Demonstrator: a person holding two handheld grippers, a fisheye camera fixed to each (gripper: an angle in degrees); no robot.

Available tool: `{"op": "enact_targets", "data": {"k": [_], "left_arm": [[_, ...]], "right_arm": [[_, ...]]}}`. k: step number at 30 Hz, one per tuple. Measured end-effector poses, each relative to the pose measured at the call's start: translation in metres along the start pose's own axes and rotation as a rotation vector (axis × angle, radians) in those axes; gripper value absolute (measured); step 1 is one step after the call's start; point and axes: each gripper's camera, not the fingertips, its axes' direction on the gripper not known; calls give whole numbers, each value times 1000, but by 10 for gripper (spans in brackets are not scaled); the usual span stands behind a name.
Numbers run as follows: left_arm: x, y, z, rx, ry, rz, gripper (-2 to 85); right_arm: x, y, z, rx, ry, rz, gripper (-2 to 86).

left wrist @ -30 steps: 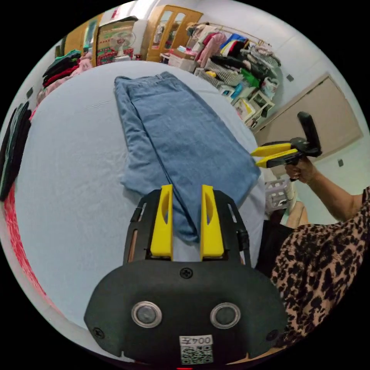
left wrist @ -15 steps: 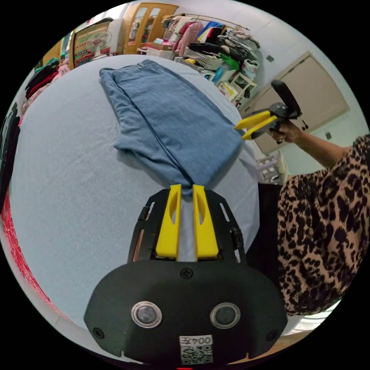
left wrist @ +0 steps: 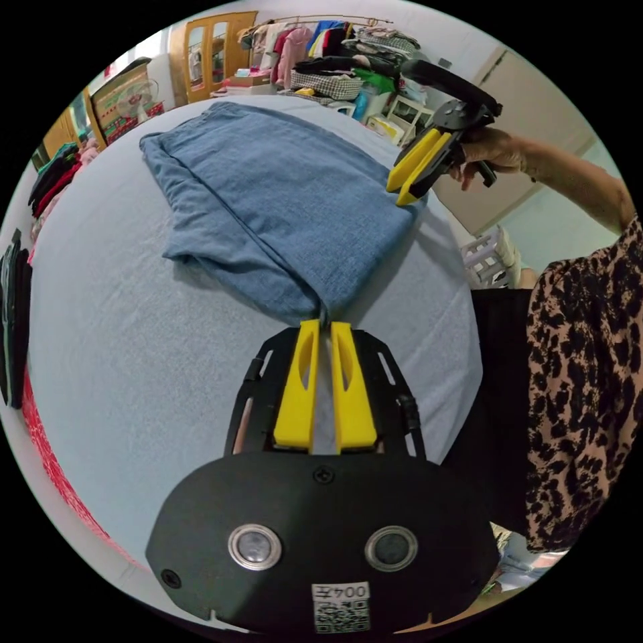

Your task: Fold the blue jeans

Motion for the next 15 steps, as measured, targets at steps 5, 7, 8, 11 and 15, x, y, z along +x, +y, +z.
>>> {"op": "enact_targets", "data": {"k": [5,7,8,11,15], "left_arm": [[-5,11,3,39,33,-40,13],[-8,14,4,55,51,-49,11],[-9,17,5,69,56,-51,11],[-13,23,6,100,84,-78,10],[-10,23,5,103,72,-110,11]], "right_arm": [[-23,-16,0,-60,91,0,107],[-38,-22,1,-83,154,-9,107],[-41,-23,1,-90,169,-13,108],[-52,-30,1,-127,193,-3,108],[-56,-30,-2,-130,158,37,109]]}}
